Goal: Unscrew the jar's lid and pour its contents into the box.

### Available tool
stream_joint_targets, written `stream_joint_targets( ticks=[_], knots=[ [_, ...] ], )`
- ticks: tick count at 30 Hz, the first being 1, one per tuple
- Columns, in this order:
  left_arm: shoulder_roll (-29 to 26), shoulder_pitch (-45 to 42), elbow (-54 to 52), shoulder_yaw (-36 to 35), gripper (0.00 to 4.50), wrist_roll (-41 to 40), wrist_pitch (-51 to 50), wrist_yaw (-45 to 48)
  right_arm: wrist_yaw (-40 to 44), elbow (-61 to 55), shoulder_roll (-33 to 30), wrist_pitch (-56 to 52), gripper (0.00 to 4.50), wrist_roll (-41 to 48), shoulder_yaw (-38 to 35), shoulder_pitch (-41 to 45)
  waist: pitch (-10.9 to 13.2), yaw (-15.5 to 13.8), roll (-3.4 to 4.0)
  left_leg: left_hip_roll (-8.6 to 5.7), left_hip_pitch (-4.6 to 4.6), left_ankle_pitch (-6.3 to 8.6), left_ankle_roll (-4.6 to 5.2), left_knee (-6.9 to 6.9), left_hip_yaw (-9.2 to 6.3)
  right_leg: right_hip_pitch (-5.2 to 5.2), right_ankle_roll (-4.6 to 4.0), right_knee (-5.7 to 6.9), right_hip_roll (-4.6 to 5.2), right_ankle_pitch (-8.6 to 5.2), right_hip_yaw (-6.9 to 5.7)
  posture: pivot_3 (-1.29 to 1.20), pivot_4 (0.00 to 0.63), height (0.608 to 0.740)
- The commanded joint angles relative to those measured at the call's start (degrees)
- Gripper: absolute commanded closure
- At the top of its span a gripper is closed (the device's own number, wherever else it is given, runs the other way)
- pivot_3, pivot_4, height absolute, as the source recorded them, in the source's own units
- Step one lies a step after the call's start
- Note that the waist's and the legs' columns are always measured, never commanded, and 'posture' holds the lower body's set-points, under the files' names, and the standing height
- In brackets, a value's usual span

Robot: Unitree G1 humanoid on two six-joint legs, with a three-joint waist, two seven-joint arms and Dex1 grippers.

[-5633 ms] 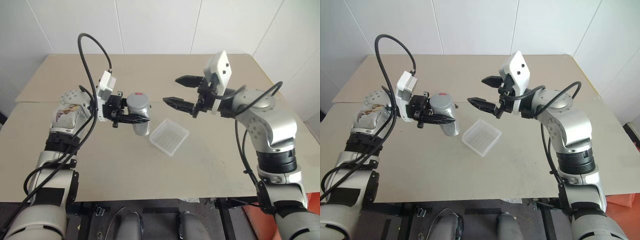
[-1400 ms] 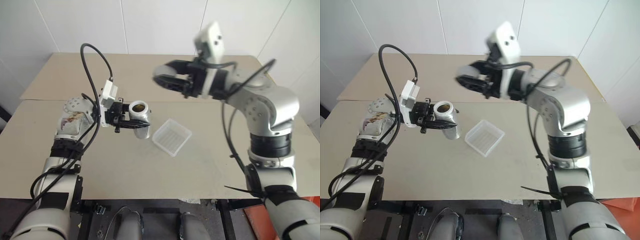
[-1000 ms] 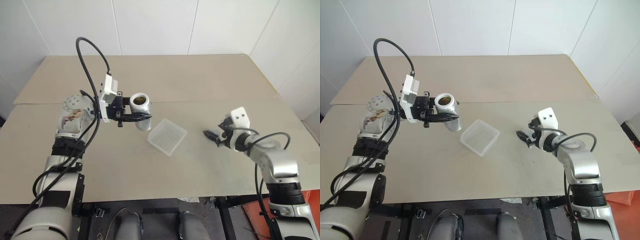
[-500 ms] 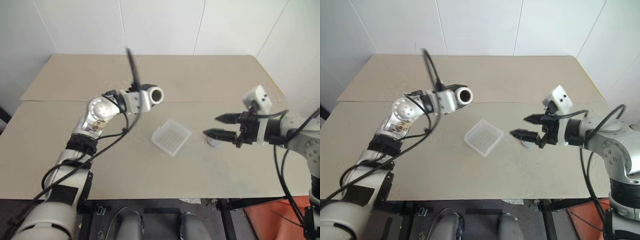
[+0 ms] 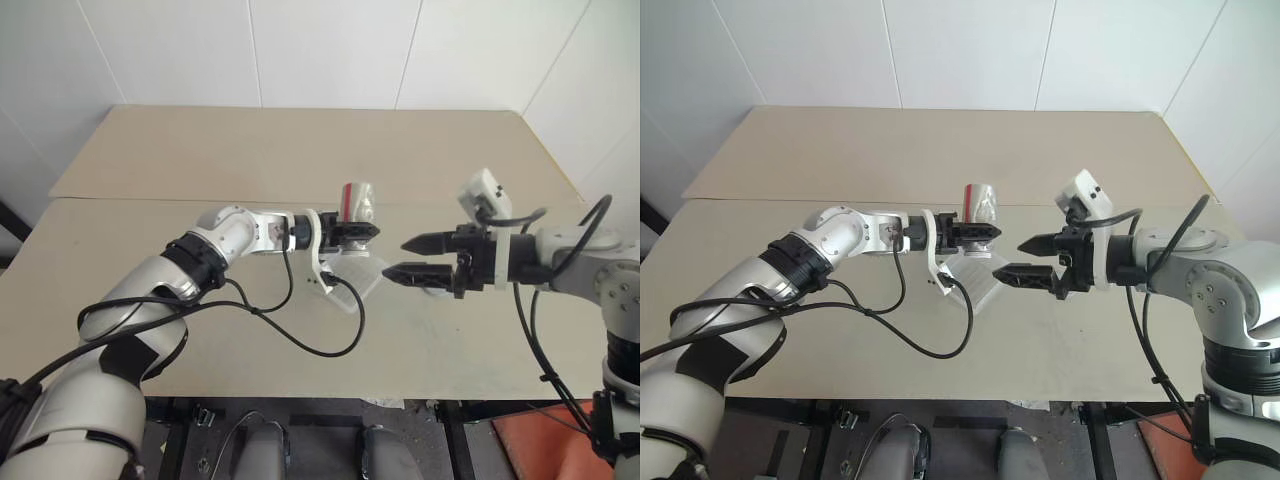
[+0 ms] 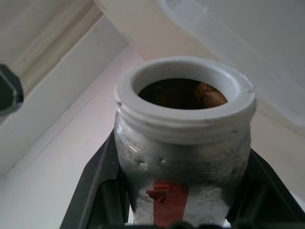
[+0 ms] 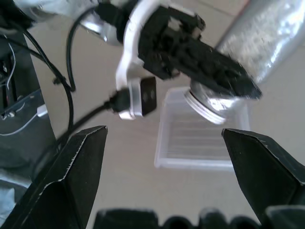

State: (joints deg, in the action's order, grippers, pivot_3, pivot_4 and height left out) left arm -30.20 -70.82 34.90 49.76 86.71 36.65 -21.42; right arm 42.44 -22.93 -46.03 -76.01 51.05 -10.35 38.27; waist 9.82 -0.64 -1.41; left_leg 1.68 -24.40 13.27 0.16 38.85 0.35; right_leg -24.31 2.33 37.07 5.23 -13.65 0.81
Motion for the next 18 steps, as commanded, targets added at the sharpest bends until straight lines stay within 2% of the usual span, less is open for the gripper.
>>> stream_joint_targets(
  ticks=[1, 5, 8, 11, 12, 15, 16, 18],
  knots=[
    [-0.6, -2.0, 0.0, -0.3, 2.49, -0.1, -2.1, -1.1, -2.0, -2.3, 0.2, -0.8, 0.03, 3.1, -3.7, 0.8, 0.0, 0.0, 0.00, 0.00, 0.01, 0.00, 0.00, 0.00, 0.00, 0.00, 0.00, 0.00, 0.00, 0.00, 0.00, 0.00, 0.150, 0.740],
    [-1.0, -2.4, 0.4, 0.0, 2.49, 0.1, -2.6, -1.7, -3.5, -3.1, 0.2, -0.6, 0.03, 4.7, -4.1, 0.1, 0.0, 0.0, 0.00, 0.00, 0.05, 0.00, 0.00, 0.01, 0.00, 0.04, 0.00, 0.02, 0.01, 0.00, 0.00, 0.00, 0.150, 0.740],
    [-0.6, -0.6, 1.1, -3.0, 2.49, -6.8, 0.1, 1.2, -4.2, -3.6, 0.3, 0.5, 0.03, 5.2, -3.4, -0.6, 0.0, 0.0, 0.00, -0.01, 0.03, 0.00, 0.00, 0.01, -0.01, 0.04, 0.00, 0.02, 0.02, 0.00, 0.00, 0.00, 0.150, 0.740],
    [1.1, 4.5, 3.7, -12.0, 2.49, -30.1, 4.1, 16.9, -5.1, -4.6, 0.5, 1.4, 0.03, 5.1, -2.9, -1.5, 0.0, 0.0, 0.01, 0.00, 0.03, 0.00, 0.00, 0.02, 0.00, 0.03, 0.00, 0.03, 0.05, 0.00, 0.00, 0.00, 0.150, 0.740],
    [2.7, 7.7, 2.1, -17.6, 2.49, -42.8, -0.9, 27.0, -5.4, -4.9, 0.7, 1.7, 0.03, 4.8, -2.7, -1.9, 0.0, 0.0, 0.01, 0.02, 0.03, 0.00, 0.00, 0.02, -0.01, 0.04, -0.01, 0.02, 0.03, 0.00, -0.01, 0.00, 0.150, 0.740],
    [8.3, 12.8, -3.6, -31.2, 2.49, -66.5, -19.4, 43.6, -6.3, -5.3, 0.9, 2.2, 0.03, 4.8, -2.8, -2.8, 0.0, 0.3, 0.01, 0.07, 0.04, 0.00, 0.00, 0.07, 0.00, 0.06, -0.03, 0.03, 0.01, 0.01, -0.01, 0.00, 0.150, 0.740],
    [10.2, 13.0, -5.0, -35.7, 2.49, -72.2, -27.3, 46.2, -6.7, -5.2, 1.1, 2.3, 0.03, 5.0, -3.0, -2.8, 0.0, 0.3, 0.01, 0.09, 0.00, 0.00, 0.00, 0.15, -0.02, 0.04, -0.02, 0.05, 0.00, 0.01, -0.04, 0.00, 0.150, 0.740],
    [13.2, 13.0, -7.3, -41.7, 2.49, -76.7, -39.1, 44.7, -7.0, -4.9, 1.5, 2.7, 0.03, 5.3, -3.4, -2.8, 0.0, 0.5, 0.01, 0.06, 0.02, 0.00, 0.01, 0.17, -0.04, 0.05, -0.02, 0.04, -0.02, 0.01, -0.04, 0.00, 0.150, 0.740]
  ],
)
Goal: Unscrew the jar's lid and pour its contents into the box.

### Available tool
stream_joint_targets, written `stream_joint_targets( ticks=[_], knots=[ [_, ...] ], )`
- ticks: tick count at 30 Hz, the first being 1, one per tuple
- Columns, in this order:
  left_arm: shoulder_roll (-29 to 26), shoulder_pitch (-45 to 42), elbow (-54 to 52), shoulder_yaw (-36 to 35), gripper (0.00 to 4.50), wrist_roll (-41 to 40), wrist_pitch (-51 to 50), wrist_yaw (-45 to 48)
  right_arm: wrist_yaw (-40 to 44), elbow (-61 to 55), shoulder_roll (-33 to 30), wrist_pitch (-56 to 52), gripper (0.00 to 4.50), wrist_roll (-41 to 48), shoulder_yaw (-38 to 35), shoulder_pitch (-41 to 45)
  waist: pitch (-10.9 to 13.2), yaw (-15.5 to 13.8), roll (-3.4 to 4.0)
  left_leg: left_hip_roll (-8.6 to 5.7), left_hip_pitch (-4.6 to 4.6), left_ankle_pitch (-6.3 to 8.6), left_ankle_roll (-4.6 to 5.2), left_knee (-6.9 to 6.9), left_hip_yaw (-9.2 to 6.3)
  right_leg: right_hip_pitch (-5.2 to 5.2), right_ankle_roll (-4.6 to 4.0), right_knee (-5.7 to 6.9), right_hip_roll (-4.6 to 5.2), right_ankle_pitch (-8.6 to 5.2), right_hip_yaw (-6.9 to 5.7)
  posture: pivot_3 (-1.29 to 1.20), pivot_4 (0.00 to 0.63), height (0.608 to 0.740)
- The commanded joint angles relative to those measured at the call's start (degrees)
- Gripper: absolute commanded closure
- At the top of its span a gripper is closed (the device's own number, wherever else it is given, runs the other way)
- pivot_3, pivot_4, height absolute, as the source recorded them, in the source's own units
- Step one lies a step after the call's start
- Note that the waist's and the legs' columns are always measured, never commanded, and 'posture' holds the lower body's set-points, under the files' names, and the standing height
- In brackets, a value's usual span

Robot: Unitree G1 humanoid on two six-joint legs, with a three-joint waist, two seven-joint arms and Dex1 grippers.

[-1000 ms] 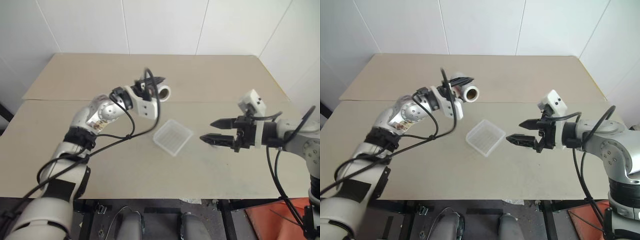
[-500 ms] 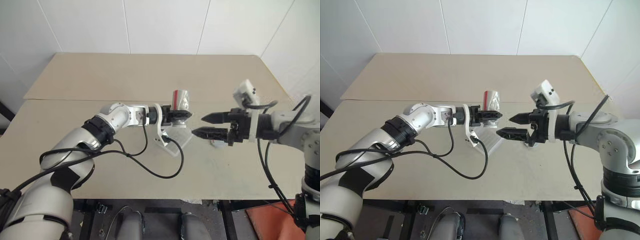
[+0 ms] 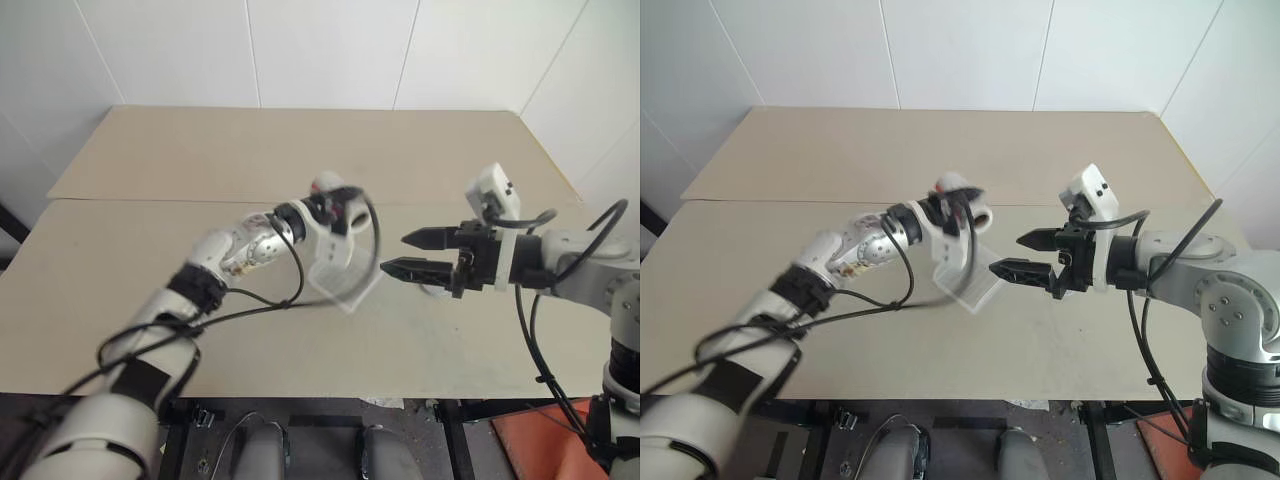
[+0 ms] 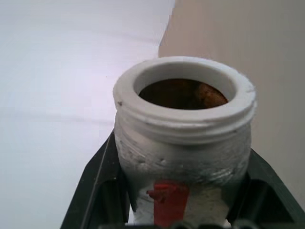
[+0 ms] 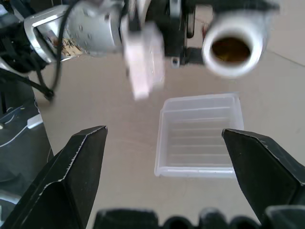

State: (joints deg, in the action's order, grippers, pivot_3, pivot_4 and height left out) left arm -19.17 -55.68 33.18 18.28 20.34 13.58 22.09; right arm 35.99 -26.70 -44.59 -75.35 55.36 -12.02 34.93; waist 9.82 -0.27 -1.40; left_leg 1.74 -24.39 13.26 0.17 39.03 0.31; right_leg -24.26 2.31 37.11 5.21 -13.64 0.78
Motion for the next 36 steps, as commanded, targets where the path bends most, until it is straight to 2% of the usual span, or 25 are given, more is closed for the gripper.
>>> stream_joint_targets(
  ticks=[1, 2, 4, 7, 12, 15, 16, 19, 21, 24, 26, 29, 32, 36],
  knots=[
    [2.7, -2.0, -7.0, -11.5, 2.49, -11.0, -19.8, 0.7, -0.5, -1.1, 0.1, 2.1, 0.03, 1.2, -1.9, 0.5, 0.0, 0.2, 0.00, -0.01, 0.05, 0.00, 0.00, -0.01, -0.03, 0.06, 0.01, -0.01, -0.02, 0.00, 0.00, 0.00, 0.150, 0.740],
    [2.5, -1.7, -8.0, -12.4, 2.49, -12.2, -22.3, 2.2, -0.5, -1.0, 0.2, 2.3, 0.03, 1.3, -2.0, 0.5, 0.0, 0.3, 0.00, -0.02, 0.06, 0.00, 0.00, -0.02, -0.06, 0.08, 0.01, -0.02, -0.03, -0.01, 0.00, 0.00, 0.150, 0.740],
    [3.5, -0.7, -10.5, -17.1, 2.49, -19.3, -33.8, 5.4, -0.7, -0.8, 0.5, 2.4, 0.03, 1.6, -2.1, 0.4, 0.0, 0.6, 0.00, -0.03, 0.09, 0.00, 0.00, -0.03, -0.07, 0.12, 0.02, -0.01, -0.02, -0.01, 0.01, 0.00, 0.150, 0.740],
    [4.1, 2.5, -14.0, -18.7, 2.49, -22.3, -42.0, 6.1, -1.1, -1.2, 0.9, 2.6, 0.03, 1.9, -2.2, 0.1, 0.0, 1.0, 0.01, -0.03, 0.13, 0.00, 0.00, -0.03, -0.07, 0.15, 0.02, 0.00, -0.02, 0.00, 0.01, 0.00, 0.150, 0.740],
    [4.2, 6.5, -16.6, -19.5, 2.49, -22.6, -42.9, 4.0, -2.4, -2.0, 1.1, 2.9, 0.03, 3.2, -2.6, -0.4, 0.0, 1.0, 0.00, -0.03, 0.14, 0.00, 0.00, -0.04, -0.08, 0.13, 0.01, 0.00, -0.03, 0.00, 0.03, 0.00, 0.150, 0.740],
    [2.3, 5.3, -14.1, -16.8, 2.49, -19.1, -36.8, 2.9, -3.0, -2.1, 1.1, 3.1, 0.03, 3.6, -2.6, -0.5, 0.0, 0.9, 0.00, -0.04, 0.12, 0.00, 0.00, -0.04, -0.08, 0.12, 0.01, 0.00, -0.02, 0.00, 0.02, 0.00, 0.150, 0.740],
    [1.0, 4.8, -12.9, -14.3, 2.49, -15.3, -31.7, 1.0, -3.2, -2.2, 1.1, 3.2, 0.03, 3.7, -2.5, -0.5, 0.0, 0.8, 0.00, -0.04, 0.12, 0.00, 0.00, -0.05, -0.08, 0.13, 0.00, -0.01, -0.02, 0.00, 0.02, 0.00, 0.150, 0.740],
    [-8.7, 0.5, -7.7, 3.1, 2.49, 10.4, -7.2, -14.1, -3.2, -2.2, 0.7, 3.5, 0.03, 3.8, -2.6, -0.4, 0.0, 0.6, 0.00, -0.06, 0.15, 0.00, 0.00, -0.07, -0.07, 0.14, 0.00, -0.07, -0.01, 0.00, 0.03, 0.00, 0.150, 0.740],
    [-12.5, -4.1, -3.5, 10.2, 2.49, 21.3, 2.0, -23.0, -3.1, -2.1, 0.5, 3.8, 0.03, 3.7, -2.4, -0.3, 0.0, 0.3, 0.00, -0.09, 0.17, 0.00, 0.00, -0.13, -0.06, 0.13, -0.01, -0.09, 0.00, 0.01, 0.06, 0.00, 0.150, 0.740],
    [-14.7, -13.4, 2.1, 21.7, 2.49, 39.2, 8.2, -37.0, -3.1, -2.3, 0.0, 4.5, 0.03, 2.9, -1.6, -0.2, 0.0, -0.7, 0.00, -0.12, 0.12, 0.00, 0.00, -0.11, -0.06, 0.15, 0.00, -0.10, 0.05, 0.01, 0.02, 0.00, 0.150, 0.740],
    [-14.6, -15.8, 3.5, 26.2, 2.49, 45.7, 10.1, -42.3, -3.2, -2.4, -0.1, 4.7, 0.03, 2.7, -1.4, -0.2, 0.0, -1.0, 0.00, -0.12, 0.06, 0.00, 0.00, -0.11, -0.05, 0.15, 0.03, -0.11, 0.05, 0.02, -0.01, 0.00, 0.150, 0.740],
    [-14.1, -15.9, 0.3, 32.3, 2.49, 55.3, 10.2, -47.0, -3.4, -2.6, -0.1, 4.9, 0.03, 2.6, -1.4, -0.5, 0.0, -0.7, 0.00, -0.13, 0.06, 0.01, 0.00, -0.12, 0.02, 0.09, 0.04, -0.08, 0.07, 0.02, 0.06, 0.00, 0.150, 0.740],
    [-15.0, -14.2, -4.6, 36.9, 2.49, 62.9, 9.9, -45.5, -4.1, -2.7, 0.4, 5.1, 0.03, 2.7, -1.4, -0.5, 0.0, -0.2, 0.00, -0.11, 0.03, 0.00, 0.00, -0.12, 0.03, 0.00, 0.03, -0.02, 0.03, 0.02, 0.07, 0.00, 0.150, 0.740],
    [-15.0, -12.2, -7.2, 38.4, 2.49, 66.4, 9.9, -43.9, -5.8, -2.7, 1.1, 5.0, 0.03, 3.8, -2.7, 0.0, 0.0, -0.1, 0.00, -0.08, 0.06, 0.00, 0.00, -0.11, 0.04, 0.00, 0.03, 0.00, 0.02, 0.01, 0.10, 0.00, 0.150, 0.740]
  ],
)
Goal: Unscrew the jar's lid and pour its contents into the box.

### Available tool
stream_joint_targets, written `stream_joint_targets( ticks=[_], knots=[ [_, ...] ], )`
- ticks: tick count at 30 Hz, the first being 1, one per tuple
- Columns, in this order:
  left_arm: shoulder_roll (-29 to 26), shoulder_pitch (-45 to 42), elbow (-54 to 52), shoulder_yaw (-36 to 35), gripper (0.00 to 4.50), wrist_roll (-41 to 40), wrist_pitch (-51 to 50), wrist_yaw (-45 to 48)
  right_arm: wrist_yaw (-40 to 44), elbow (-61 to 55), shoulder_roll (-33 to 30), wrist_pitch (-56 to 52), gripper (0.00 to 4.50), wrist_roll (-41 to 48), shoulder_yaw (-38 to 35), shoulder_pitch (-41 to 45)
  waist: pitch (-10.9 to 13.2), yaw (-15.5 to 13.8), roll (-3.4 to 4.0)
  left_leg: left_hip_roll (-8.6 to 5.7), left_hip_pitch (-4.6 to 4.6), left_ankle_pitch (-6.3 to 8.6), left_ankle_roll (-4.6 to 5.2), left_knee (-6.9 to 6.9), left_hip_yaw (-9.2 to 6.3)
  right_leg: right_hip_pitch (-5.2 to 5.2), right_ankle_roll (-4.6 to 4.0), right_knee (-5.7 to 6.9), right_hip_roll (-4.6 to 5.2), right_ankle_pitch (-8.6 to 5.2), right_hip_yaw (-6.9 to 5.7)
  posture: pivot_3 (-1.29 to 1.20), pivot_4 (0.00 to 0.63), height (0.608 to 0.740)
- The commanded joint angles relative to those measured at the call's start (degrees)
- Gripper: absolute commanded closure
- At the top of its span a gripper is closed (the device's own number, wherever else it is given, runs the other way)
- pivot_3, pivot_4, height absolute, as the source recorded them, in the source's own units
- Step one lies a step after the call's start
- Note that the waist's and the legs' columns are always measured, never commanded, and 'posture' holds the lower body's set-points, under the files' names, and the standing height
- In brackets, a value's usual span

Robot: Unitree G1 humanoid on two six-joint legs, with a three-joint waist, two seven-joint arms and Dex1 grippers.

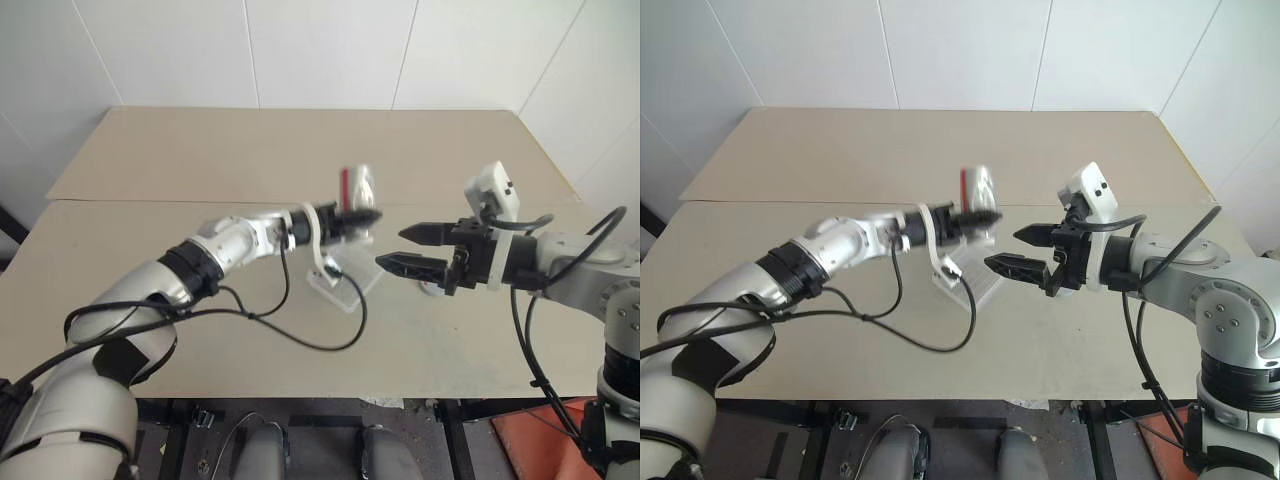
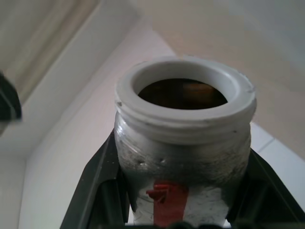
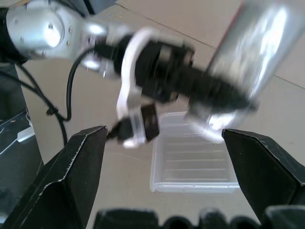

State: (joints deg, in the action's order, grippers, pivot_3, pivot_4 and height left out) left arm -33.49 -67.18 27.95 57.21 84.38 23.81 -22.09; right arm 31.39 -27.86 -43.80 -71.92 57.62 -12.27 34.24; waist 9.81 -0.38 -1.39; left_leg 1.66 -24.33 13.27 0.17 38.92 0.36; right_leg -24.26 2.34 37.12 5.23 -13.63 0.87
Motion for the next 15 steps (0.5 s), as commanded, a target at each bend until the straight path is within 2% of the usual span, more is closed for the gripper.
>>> stream_joint_targets(
  ticks=[1, 10, 12, 15],
  knots=[
    [-0.3, -0.8, -1.6, -0.3, 2.49, 3.5, -1.3, 0.0, -1.7, -1.6, 0.5, 1.5, 0.03, 2.0, -2.9, 0.8, 0.0, -0.1, 0.00, 0.00, 0.00, 0.00, 0.00, 0.00, 0.00, 0.01, 0.00, 0.00, 0.01, 0.00, 0.00, 0.00, 0.150, 0.740],
    [1.1, -1.8, 1.5, -2.7, 2.49, 2.8, -1.2, 1.2, -4.2, -2.9, 0.2, 1.5, 0.03, 5.4, -4.4, 0.0, 0.0, -0.3, 0.00, -0.01, -0.02, 0.00, 0.00, 0.01, -0.02, 0.03, 0.00, -0.01, 0.03, 0.00, -0.04, 0.00, 0.150, 0.740],
    [1.3, -0.9, 1.8, -5.1, 2.49, -1.3, -0.2, 2.9, -4.5, -2.9, 0.1, 1.7, 0.03, 5.7, -4.3, -0.1, 0.0, -0.3, 0.00, -0.01, -0.01, 0.00, 0.00, 0.01, -0.02, 0.03, 0.00, -0.01, 0.04, 0.00, -0.04, 0.00, 0.150, 0.740],
    [2.0, 1.9, 2.1, -12.3, 2.49, -14.0, 1.9, 9.6, -4.5, -2.9, -0.1, 1.9, 0.03, 5.7, -3.8, -0.1, 0.0, -0.3, 0.00, 0.00, -0.02, 0.00, 0.00, 0.01, -0.02, 0.03, 0.00, -0.01, 0.04, 0.00, -0.04, 0.00, 0.150, 0.740]
  ],
)
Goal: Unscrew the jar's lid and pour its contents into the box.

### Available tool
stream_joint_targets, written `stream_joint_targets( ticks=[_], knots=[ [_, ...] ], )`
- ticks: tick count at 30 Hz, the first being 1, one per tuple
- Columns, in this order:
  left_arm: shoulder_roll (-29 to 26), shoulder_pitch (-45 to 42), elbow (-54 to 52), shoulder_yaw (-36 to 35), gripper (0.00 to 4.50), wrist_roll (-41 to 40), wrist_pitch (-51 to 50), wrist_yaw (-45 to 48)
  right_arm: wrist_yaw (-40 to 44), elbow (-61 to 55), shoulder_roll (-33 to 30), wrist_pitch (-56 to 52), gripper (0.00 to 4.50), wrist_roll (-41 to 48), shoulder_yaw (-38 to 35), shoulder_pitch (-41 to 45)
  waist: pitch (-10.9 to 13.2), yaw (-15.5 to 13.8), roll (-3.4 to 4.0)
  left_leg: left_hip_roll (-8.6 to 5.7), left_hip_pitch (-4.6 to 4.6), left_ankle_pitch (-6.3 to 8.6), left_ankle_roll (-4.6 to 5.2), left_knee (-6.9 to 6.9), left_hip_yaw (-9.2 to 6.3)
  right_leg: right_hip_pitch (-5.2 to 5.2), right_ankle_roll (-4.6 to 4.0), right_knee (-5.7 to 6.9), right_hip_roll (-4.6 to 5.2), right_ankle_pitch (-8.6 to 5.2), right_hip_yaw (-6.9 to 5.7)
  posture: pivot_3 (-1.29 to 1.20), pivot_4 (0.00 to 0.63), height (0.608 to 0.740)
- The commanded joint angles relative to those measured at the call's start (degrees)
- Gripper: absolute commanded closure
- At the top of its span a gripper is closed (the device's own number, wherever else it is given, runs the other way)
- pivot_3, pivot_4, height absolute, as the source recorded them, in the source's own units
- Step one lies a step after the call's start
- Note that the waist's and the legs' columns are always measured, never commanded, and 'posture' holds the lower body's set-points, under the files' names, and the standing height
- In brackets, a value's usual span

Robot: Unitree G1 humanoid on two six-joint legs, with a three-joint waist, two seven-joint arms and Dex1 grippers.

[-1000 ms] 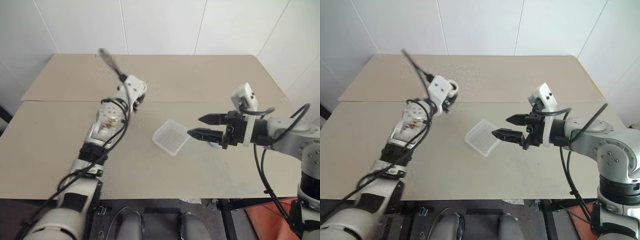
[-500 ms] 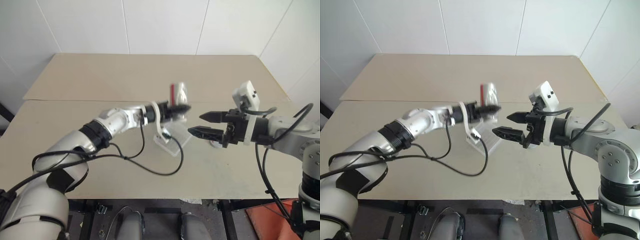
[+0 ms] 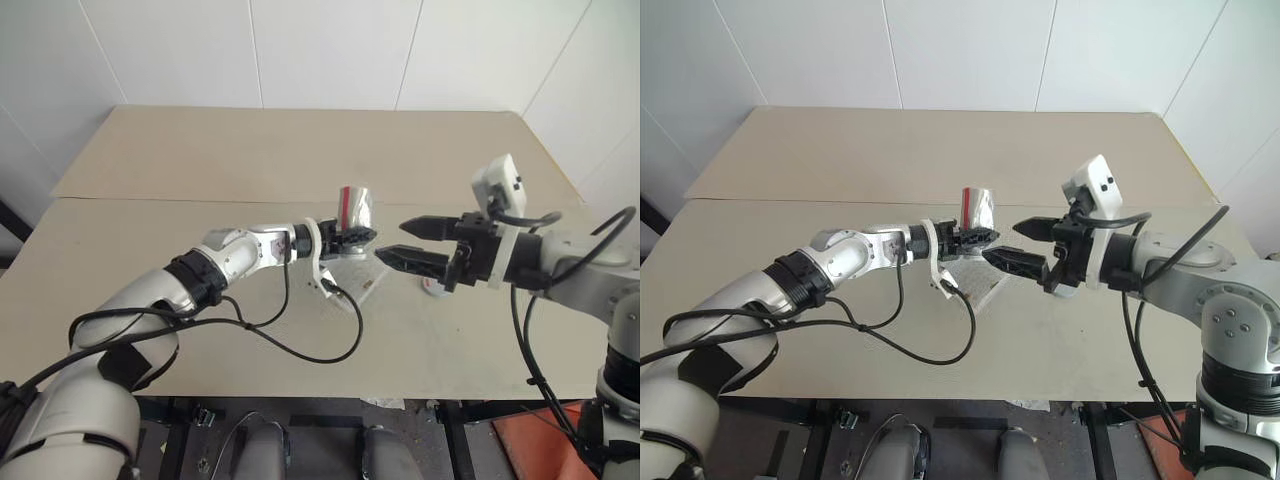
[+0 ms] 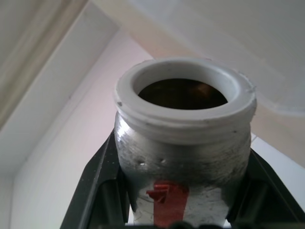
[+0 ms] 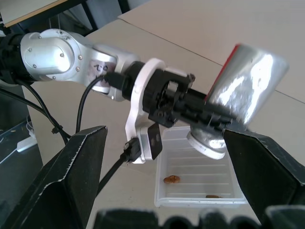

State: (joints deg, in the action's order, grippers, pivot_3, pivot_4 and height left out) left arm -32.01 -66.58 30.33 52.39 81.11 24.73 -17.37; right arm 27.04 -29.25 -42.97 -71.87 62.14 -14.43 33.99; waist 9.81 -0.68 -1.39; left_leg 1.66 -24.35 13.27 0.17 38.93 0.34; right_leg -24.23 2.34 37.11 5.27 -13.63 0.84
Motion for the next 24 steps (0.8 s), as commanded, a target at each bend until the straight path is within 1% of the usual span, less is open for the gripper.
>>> stream_joint_targets(
  ticks=[1, 3, 4, 5, 7, 8, 10, 12, 13, 15, 16, 19, 24],
  knots=[
    [0.8, 2.6, -0.3, -10.7, 2.49, -16.6, 0.8, 9.3, 0.3, -1.7, -1.1, 2.2, 0.03, 0.8, -1.5, 0.0, 0.0, 0.0, 0.00, 0.01, 0.00, 0.00, 0.00, 0.00, 0.00, 0.00, 0.00, 0.00, 0.00, 0.00, 0.00, 0.00, 0.150, 0.740],
    [1.4, 6.1, -1.7, -17.9, 2.49, -28.8, -1.7, 18.8, 2.1, -1.8, -1.9, 3.4, 0.03, 0.1, -1.3, -0.7, 0.0, 0.2, 0.00, 0.02, 0.03, 0.00, 0.00, 0.00, 0.01, 0.00, 0.00, 0.00, -0.01, 0.00, 0.01, 0.00, 0.150, 0.740],
    [2.0, 8.3, -3.2, -22.0, 2.49, -36.6, -4.2, 25.2, 3.3, -1.6, -2.5, 4.1, 0.03, -0.2, -1.1, -1.1, 0.0, 0.4, 0.01, 0.05, 0.03, 0.00, 0.00, 0.01, 0.01, 0.00, -0.01, -0.01, -0.03, 0.00, 0.00, 0.00, 0.150, 0.740],
    [2.8, 10.2, -5.1, -25.3, 2.49, -42.6, -7.5, 30.7, 4.1, -1.6, -3.0, 4.8, 0.03, -0.5, -1.0, -1.3, 0.0, 0.5, 0.01, 0.04, 0.04, 0.00, 0.00, 0.02, 0.03, 0.00, -0.01, 0.02, -0.02, 0.00, 0.02, 0.00, 0.150, 0.740],
    [6.1, 14.1, -10.4, -33.9, 2.49, -56.1, -20.3, 41.0, 6.2, -1.1, -4.3, 6.2, 0.03, -1.6, -0.5, -1.8, 0.0, 0.7, 0.02, 0.06, 0.05, 0.00, 0.00, 0.03, 0.02, 0.01, -0.01, 0.01, -0.04, 0.00, 0.01, 0.00, 0.150, 0.740],
    [7.6, 15.3, -12.5, -37.6, 2.49, -61.5, -27.0, 44.9, 7.0, -0.7, -4.7, 6.7, 0.03, -1.9, -0.3, -1.9, 0.0, 0.8, 0.01, 0.05, 0.06, 0.00, 0.00, 0.04, 0.03, 0.04, -0.01, 0.02, -0.03, 0.00, 0.02, 0.00, 0.150, 0.740],
    [9.9, 17.2, -15.2, -44.3, 2.49, -71.1, -37.7, 50.2, 8.2, 0.2, -5.2, 7.7, 0.03, -2.7, 0.2, -1.9, 0.0, 0.8, 0.01, 0.07, 0.04, 0.00, 0.00, 0.09, -0.03, 0.08, 0.00, 0.00, -0.05, 0.00, -0.04, 0.00, 0.150, 0.740],
    [11.6, 19.2, -17.1, -50.1, 2.49, -78.4, -45.0, 51.9, 9.1, 0.9, -5.4, 8.4, 0.03, -3.5, 0.7, -1.8, 0.0, 1.1, 0.01, 0.06, 0.06, 0.00, 0.00, 0.10, -0.04, 0.10, 0.00, 0.00, -0.06, 0.00, -0.03, 0.00, 0.150, 0.740],
    [12.1, 20.2, -17.9, -52.2, 2.49, -81.3, -47.7, 52.6, 9.4, 1.1, -5.4, 8.7, 0.03, -3.8, 1.0, -1.7, 0.0, 1.3, 0.01, 0.06, 0.07, 0.00, 0.00, 0.10, -0.05, 0.10, 0.00, 0.00, -0.06, 0.00, -0.03, 0.00, 0.150, 0.740],
    [12.9, 22.1, -19.2, -54.6, 2.49, -84.5, -50.9, 52.5, 9.9, 1.5, -5.4, 9.1, 0.03, -4.2, 1.5, -1.4, 0.0, 1.4, 0.01, 0.06, 0.10, 0.00, 0.00, 0.09, -0.05, 0.13, 0.00, 0.00, -0.07, 0.00, -0.02, 0.00, 0.150, 0.740],
    [13.4, 24.0, -19.9, -55.6, 2.49, -86.0, -50.9, 52.6, 10.0, 1.5, -5.3, 9.2, 0.03, -4.3, 1.7, -1.4, 0.0, 1.5, 0.01, 0.05, 0.11, 0.00, 0.00, 0.10, -0.05, 0.13, 0.00, 0.01, -0.06, 0.00, -0.02, 0.00, 0.150, 0.740],
    [14.6, 29.2, -22.0, -57.6, 2.49, -89.7, -47.8, 53.2, 10.5, 1.4, -5.0, 9.6, 0.03, -4.2, 1.8, -1.5, 0.0, 1.4, 0.01, 0.06, 0.14, 0.00, 0.00, 0.08, -0.05, 0.15, 0.00, 0.01, -0.06, 0.00, 0.00, 0.00, 0.150, 0.740],
    [15.3, 34.5, -21.4, -57.4, 2.49, -91.6, -38.8, 54.1, 11.0, 0.6, -4.8, 9.9, 0.03, -3.8, 1.3, -2.1, 0.0, 1.2, 0.01, 0.05, 0.15, 0.00, 0.00, 0.09, -0.05, 0.15, -0.01, -0.02, -0.05, 0.01, 0.00, 0.00, 0.150, 0.740]
  ],
)
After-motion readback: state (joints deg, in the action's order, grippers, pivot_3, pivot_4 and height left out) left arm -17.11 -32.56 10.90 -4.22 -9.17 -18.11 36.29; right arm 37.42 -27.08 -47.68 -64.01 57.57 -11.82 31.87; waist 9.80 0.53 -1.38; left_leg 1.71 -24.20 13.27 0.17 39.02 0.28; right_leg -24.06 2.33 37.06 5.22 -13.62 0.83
